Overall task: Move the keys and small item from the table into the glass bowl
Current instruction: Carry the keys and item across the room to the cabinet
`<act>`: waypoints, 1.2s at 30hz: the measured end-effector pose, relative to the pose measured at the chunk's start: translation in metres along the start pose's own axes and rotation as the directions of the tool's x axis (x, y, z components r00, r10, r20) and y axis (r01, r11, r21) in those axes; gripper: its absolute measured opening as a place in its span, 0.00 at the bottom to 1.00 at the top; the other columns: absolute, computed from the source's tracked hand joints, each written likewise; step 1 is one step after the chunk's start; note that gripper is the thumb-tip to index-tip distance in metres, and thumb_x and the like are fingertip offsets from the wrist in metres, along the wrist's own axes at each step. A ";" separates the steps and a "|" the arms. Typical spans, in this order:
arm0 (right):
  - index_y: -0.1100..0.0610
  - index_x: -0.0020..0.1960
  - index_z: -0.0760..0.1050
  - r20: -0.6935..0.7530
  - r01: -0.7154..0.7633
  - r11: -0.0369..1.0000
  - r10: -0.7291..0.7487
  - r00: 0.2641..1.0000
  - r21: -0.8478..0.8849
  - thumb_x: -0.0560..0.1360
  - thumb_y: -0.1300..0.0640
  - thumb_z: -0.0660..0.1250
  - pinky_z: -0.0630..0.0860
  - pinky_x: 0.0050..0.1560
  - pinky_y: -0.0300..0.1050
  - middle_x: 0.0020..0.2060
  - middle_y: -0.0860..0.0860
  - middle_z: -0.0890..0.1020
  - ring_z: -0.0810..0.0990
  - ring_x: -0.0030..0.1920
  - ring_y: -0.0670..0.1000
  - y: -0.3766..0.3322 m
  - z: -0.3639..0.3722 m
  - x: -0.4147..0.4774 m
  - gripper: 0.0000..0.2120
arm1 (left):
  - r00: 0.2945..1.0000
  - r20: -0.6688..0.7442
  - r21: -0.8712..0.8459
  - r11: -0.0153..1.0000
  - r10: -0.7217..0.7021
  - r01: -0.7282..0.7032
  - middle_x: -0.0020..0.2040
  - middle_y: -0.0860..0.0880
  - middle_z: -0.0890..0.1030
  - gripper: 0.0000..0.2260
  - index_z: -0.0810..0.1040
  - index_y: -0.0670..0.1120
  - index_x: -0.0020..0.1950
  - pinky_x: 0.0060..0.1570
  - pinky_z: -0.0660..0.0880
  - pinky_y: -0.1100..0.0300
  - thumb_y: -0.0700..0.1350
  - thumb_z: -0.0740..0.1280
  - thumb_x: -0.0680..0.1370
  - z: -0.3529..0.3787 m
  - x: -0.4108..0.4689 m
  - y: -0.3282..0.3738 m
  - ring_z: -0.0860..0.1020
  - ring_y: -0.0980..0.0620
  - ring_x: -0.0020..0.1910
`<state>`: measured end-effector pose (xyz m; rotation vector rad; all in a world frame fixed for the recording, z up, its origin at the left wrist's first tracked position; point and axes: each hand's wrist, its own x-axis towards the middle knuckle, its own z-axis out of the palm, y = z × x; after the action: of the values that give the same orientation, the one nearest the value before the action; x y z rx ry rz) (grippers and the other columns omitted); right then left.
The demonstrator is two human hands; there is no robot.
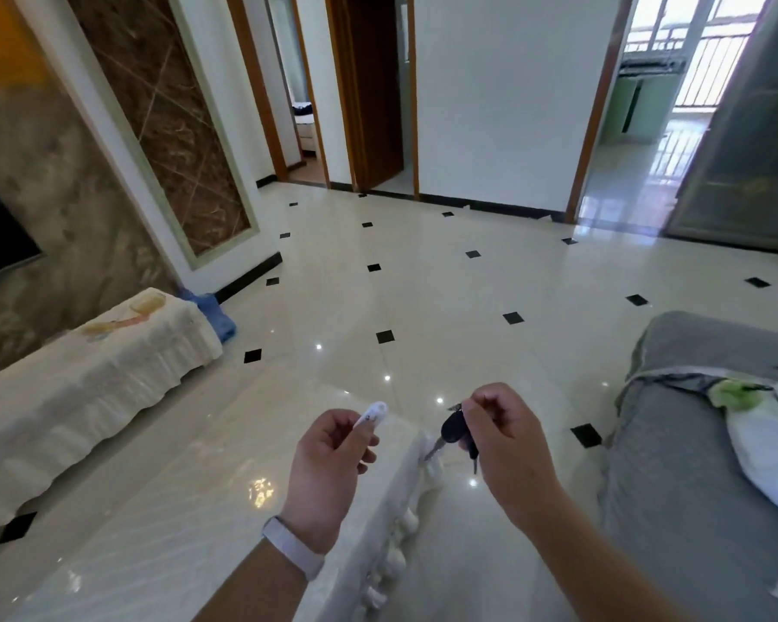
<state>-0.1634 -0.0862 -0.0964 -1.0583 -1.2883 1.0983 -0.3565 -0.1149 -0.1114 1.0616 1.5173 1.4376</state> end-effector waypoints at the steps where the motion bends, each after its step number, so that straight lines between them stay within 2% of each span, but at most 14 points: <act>1: 0.58 0.40 0.72 -0.008 -0.020 1.000 0.020 1.000 -0.001 0.77 0.65 0.62 0.72 0.29 0.39 0.30 0.52 0.84 0.75 0.28 0.49 0.005 -0.007 0.009 0.08 | 1.000 0.020 -0.004 1.000 -0.002 0.002 0.32 0.50 0.83 0.08 0.79 0.52 0.35 0.29 0.74 0.63 0.54 0.72 0.71 0.011 0.009 -0.001 0.78 0.52 0.30; 5: 0.49 0.35 0.73 -0.064 -0.066 0.998 0.065 0.996 -0.023 0.75 0.64 0.63 0.72 0.30 0.38 0.30 0.55 0.84 0.76 0.28 0.49 0.027 -0.032 0.051 0.13 | 0.995 0.103 -0.028 1.000 0.001 0.002 0.32 0.49 0.82 0.09 0.80 0.51 0.36 0.29 0.73 0.63 0.55 0.71 0.69 0.057 0.052 -0.004 0.77 0.53 0.29; 9: 0.50 0.35 0.73 -0.143 -0.080 0.996 0.072 0.987 -0.050 0.73 0.63 0.63 0.71 0.28 0.37 0.29 0.54 0.84 0.76 0.28 0.48 0.046 -0.054 0.111 0.11 | 0.985 0.174 -0.084 0.996 -0.005 0.020 0.31 0.49 0.81 0.06 0.80 0.47 0.37 0.25 0.70 0.65 0.42 0.70 0.74 0.105 0.115 -0.017 0.75 0.55 0.27; 14: 0.54 0.36 0.72 -0.232 -0.089 0.985 0.052 0.971 -0.150 0.75 0.66 0.63 0.70 0.27 0.36 0.28 0.53 0.83 0.76 0.27 0.46 0.057 -0.077 0.199 0.11 | 0.968 0.248 -0.125 0.991 -0.024 0.057 0.30 0.47 0.80 0.04 0.79 0.41 0.40 0.29 0.71 0.63 0.39 0.69 0.75 0.163 0.212 -0.027 0.73 0.54 0.28; 18: 0.50 0.36 0.73 -0.288 -0.083 0.976 0.021 0.957 -0.204 0.75 0.66 0.64 0.69 0.25 0.33 0.26 0.48 0.82 0.74 0.25 0.42 0.053 -0.098 0.264 0.14 | 0.949 0.313 -0.130 0.989 -0.029 0.073 0.31 0.48 0.80 0.05 0.79 0.44 0.39 0.30 0.72 0.62 0.42 0.71 0.74 0.207 0.291 -0.021 0.74 0.54 0.29; 21: 0.48 0.35 0.73 -0.370 -0.115 0.979 0.047 0.928 -0.165 0.74 0.62 0.64 0.69 0.24 0.36 0.30 0.53 0.84 0.74 0.26 0.45 0.053 -0.116 0.304 0.13 | 0.937 0.349 -0.112 0.992 -0.020 0.062 0.31 0.49 0.81 0.06 0.79 0.45 0.39 0.31 0.72 0.62 0.46 0.72 0.72 0.242 0.338 -0.010 0.74 0.54 0.29; 25: 0.48 0.35 0.73 -0.410 -0.110 0.988 0.057 0.911 -0.108 0.70 0.56 0.63 0.67 0.23 0.34 0.32 0.56 0.85 0.74 0.27 0.46 0.055 -0.133 0.349 0.07 | 0.907 0.420 -0.143 0.988 0.010 0.055 0.31 0.48 0.81 0.07 0.80 0.50 0.37 0.29 0.71 0.63 0.51 0.73 0.69 0.280 0.381 0.003 0.74 0.55 0.29; 30: 0.49 0.36 0.73 -0.411 -0.090 0.986 0.025 0.911 -0.139 0.71 0.57 0.63 0.71 0.26 0.36 0.30 0.51 0.84 0.76 0.27 0.46 0.075 -0.155 0.414 0.06 | 0.923 0.384 -0.127 0.990 -0.010 0.064 0.31 0.49 0.80 0.07 0.79 0.50 0.36 0.28 0.70 0.65 0.48 0.73 0.72 0.322 0.434 -0.004 0.73 0.55 0.28; 36: 0.51 0.37 0.73 -0.321 -0.108 0.991 0.076 0.944 -0.085 0.70 0.55 0.63 0.69 0.24 0.37 0.30 0.52 0.84 0.75 0.27 0.46 0.114 -0.179 0.511 0.04 | 0.948 0.317 -0.081 0.995 -0.035 0.064 0.30 0.49 0.80 0.05 0.79 0.46 0.38 0.28 0.71 0.65 0.43 0.71 0.73 0.370 0.506 -0.014 0.73 0.55 0.28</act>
<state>0.0056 0.4405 -0.1214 -1.3241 -1.0525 0.8931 -0.1886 0.4890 -0.1431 1.1296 1.2302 1.2217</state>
